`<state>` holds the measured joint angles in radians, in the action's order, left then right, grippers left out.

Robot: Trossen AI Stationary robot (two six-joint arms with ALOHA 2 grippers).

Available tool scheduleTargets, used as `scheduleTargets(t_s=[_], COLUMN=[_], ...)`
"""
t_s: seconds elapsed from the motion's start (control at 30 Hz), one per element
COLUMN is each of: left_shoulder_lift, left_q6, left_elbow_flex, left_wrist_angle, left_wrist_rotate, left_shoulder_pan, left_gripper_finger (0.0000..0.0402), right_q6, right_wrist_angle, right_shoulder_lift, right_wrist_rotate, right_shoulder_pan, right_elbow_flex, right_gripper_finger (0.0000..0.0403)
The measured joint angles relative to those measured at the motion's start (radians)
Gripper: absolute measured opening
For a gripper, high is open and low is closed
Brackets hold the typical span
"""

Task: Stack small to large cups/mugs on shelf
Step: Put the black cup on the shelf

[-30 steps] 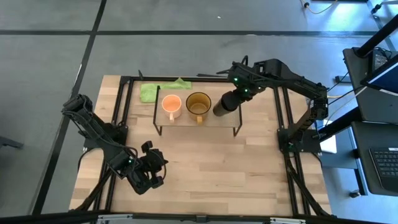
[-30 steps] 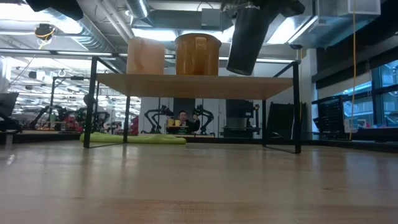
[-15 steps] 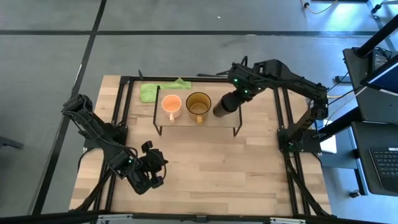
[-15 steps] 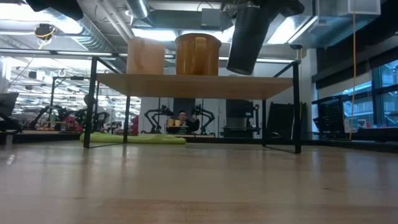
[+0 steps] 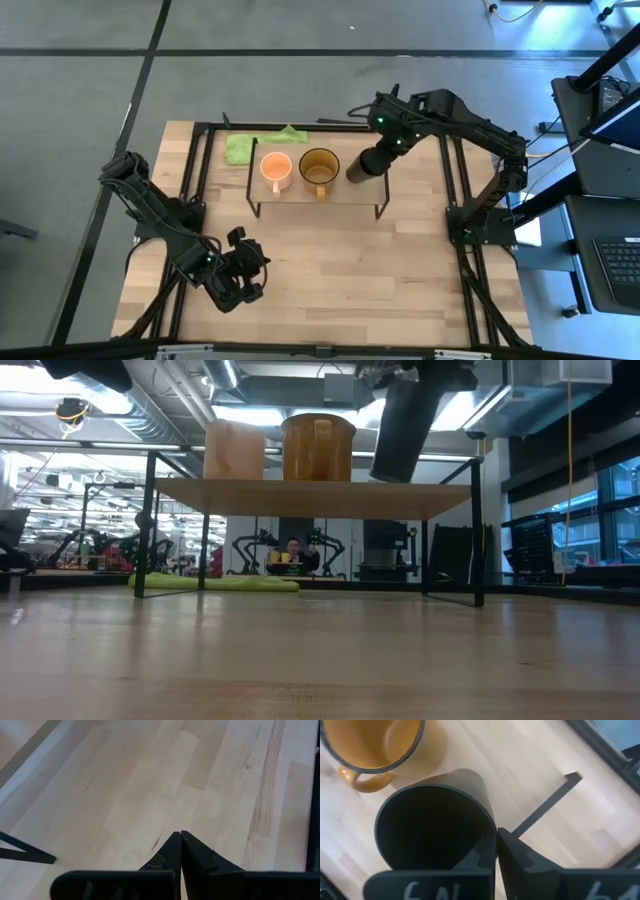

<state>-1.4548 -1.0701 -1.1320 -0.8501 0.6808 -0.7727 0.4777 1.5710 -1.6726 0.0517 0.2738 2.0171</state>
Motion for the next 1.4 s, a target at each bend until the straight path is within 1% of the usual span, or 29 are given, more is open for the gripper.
scheduleTargets(t_s=[0.13, 0.27, 0.47, 0.77, 1.17, 1.3, 1.4], left_shoulder_lift=[0.000, 0.000, 0.000, 0.000, 0.000, 0.000, 0.000], left_q6=[0.000, 0.000, -0.001, 0.000, 0.007, 0.007, 0.007], left_elbow_flex=[0.000, 0.000, 0.000, 0.000, 0.000, 0.000, 0.000], left_wrist_angle=[0.017, 0.030, 0.030, 0.030, 0.029, 0.029, 0.029], left_wrist_rotate=[-0.002, -0.002, -0.002, 0.016, 0.016, 0.016, 0.016], left_shoulder_pan=[0.000, 0.000, 0.000, 0.002, 0.003, 0.003, 0.003], left_gripper_finger=[0.0000, 0.0000, 0.0000, 0.0000, 0.0000, 0.0000, 0.0000], right_q6=[-0.034, -0.033, -0.022, -0.015, -0.008, 0.013, 0.013], right_wrist_angle=[0.000, 0.000, 0.000, 0.000, 0.000, -0.002, -0.001], right_shoulder_lift=[0.000, 0.000, 0.000, 0.000, 0.000, 0.000, -0.002], right_wrist_rotate=[0.037, -0.007, -0.054, -0.055, -0.074, -0.077, -0.104], right_shoulder_pan=[0.025, 0.047, 0.044, 0.043, 0.043, 0.043, 0.043], right_elbow_flex=[0.000, 0.000, 0.000, 0.000, 0.000, -0.039, -0.092], right_gripper_finger=[0.0012, 0.0012, 0.0016, 0.0045, 0.0049, 0.0049, 0.0049])
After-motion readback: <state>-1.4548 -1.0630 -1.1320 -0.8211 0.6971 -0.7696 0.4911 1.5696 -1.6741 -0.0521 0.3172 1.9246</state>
